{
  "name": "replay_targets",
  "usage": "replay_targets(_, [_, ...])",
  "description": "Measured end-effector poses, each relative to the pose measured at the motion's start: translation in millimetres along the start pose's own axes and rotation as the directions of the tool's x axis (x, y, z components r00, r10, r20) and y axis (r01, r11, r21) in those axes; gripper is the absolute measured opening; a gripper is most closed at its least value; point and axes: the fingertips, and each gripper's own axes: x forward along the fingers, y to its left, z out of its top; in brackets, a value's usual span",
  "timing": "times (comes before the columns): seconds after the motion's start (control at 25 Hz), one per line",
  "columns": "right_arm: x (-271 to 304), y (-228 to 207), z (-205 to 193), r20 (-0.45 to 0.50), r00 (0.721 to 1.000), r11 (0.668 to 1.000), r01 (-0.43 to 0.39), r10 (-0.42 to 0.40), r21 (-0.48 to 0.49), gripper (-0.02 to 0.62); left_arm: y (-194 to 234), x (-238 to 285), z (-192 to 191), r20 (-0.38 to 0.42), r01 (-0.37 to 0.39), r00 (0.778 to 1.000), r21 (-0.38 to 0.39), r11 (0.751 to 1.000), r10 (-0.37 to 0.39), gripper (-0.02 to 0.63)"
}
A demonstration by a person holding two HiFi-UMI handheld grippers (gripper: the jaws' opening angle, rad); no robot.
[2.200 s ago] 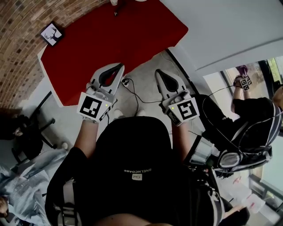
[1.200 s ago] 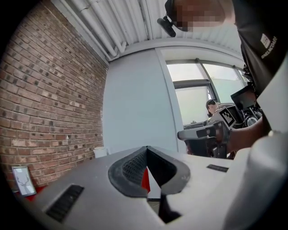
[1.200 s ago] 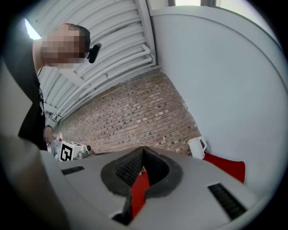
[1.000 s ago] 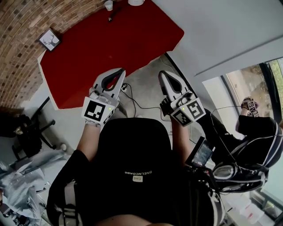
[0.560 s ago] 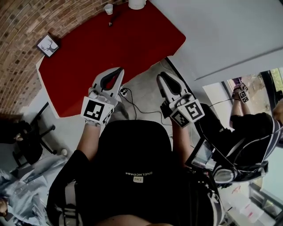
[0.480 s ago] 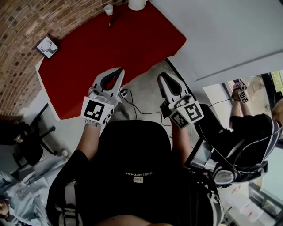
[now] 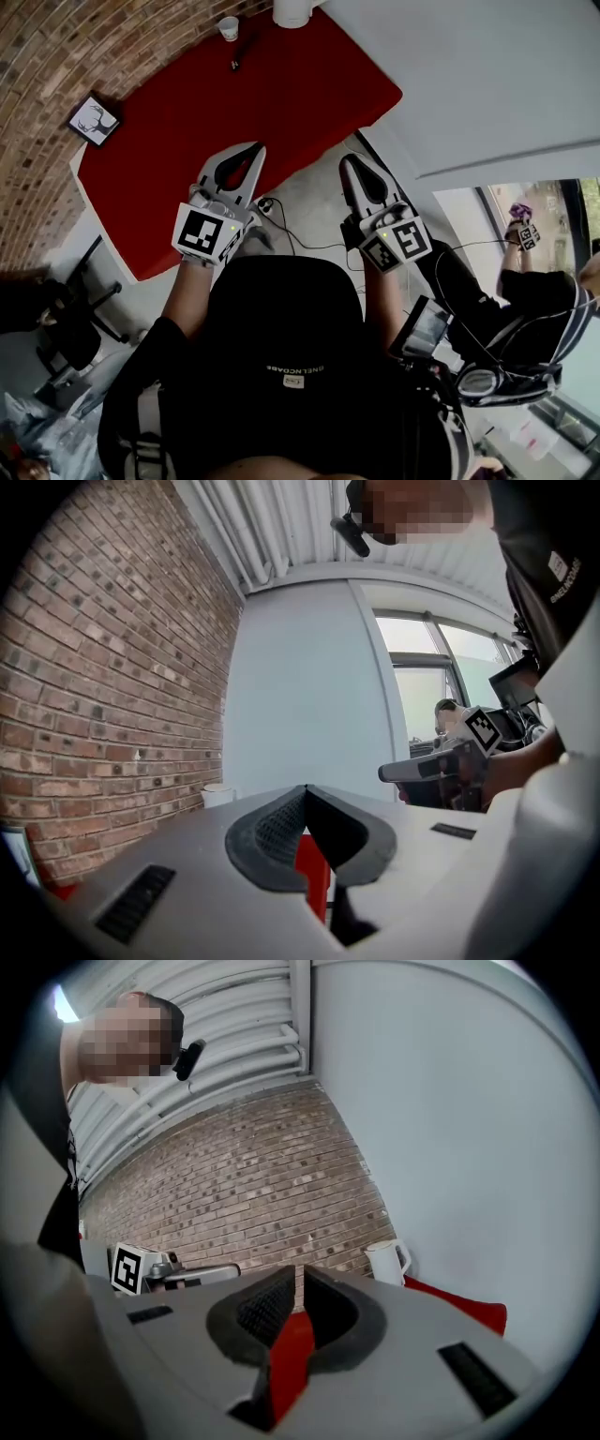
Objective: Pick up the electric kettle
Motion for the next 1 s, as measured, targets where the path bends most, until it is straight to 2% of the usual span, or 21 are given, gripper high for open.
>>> replay_targets(0.52, [86.2, -11.3, -17.8, -0.053, 0.994, 0.994, 0.094, -0.091, 0.064, 0.018, 89.0, 13.7, -22.1, -0.005, 0.062, 0.998, -0.057, 0.996, -0.062, 0.006])
replay_targets(0.64, [106.6, -5.7, -22.1, -0.063, 0.993, 0.993, 0.100, -0.097, 0.060, 0.018, 110.3, 11.0, -28.5, -0.015, 0.064, 0.998, -0.074, 0.995, -0.065, 0.006])
replay_targets(0.76, [128.2, 4.5, -21.0, -0.050, 0.995, 0.991, 0.091, -0.087, 0.098, 0.017, 128.1, 8.6, -35.4, -0.020, 0.066, 0.998, -0.083, 0.994, -0.068, 0.006])
replay_targets(1.0, [142.4, 1.6, -32.7, -0.098, 0.988, 0.990, 0.124, -0.117, 0.069, 0.018, 149.2, 3.9, -41.4, -0.015, 0.061, 0.998, -0.100, 0.993, -0.063, 0.006])
